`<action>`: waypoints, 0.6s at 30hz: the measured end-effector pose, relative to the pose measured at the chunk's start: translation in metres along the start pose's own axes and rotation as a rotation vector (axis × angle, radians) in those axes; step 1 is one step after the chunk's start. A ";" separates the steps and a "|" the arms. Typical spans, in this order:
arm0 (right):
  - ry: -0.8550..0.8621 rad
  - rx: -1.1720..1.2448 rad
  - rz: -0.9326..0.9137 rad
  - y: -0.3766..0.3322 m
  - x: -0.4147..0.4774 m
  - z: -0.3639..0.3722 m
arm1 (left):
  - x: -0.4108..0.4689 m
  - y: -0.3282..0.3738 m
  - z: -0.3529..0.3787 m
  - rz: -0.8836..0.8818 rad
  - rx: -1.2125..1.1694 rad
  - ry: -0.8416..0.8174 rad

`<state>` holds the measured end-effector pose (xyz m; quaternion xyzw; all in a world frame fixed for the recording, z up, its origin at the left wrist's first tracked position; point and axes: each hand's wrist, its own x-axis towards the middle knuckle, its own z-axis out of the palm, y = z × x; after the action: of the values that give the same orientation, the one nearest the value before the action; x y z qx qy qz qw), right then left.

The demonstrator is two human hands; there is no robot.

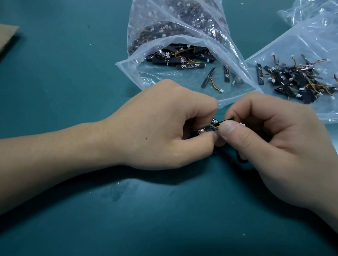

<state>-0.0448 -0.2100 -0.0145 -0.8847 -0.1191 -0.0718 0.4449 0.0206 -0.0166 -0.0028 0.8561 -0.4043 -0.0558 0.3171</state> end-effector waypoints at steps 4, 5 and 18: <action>-0.005 0.008 0.013 0.000 0.000 0.000 | 0.000 0.003 -0.003 -0.016 -0.002 -0.017; -0.009 0.008 0.012 0.000 0.000 0.000 | -0.001 0.004 -0.003 -0.020 -0.011 -0.018; -0.012 0.019 -0.011 -0.001 0.001 0.000 | -0.001 0.007 -0.004 -0.029 -0.059 -0.012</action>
<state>-0.0446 -0.2095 -0.0134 -0.8801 -0.1274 -0.0676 0.4523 0.0170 -0.0166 0.0044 0.8518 -0.3918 -0.0772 0.3390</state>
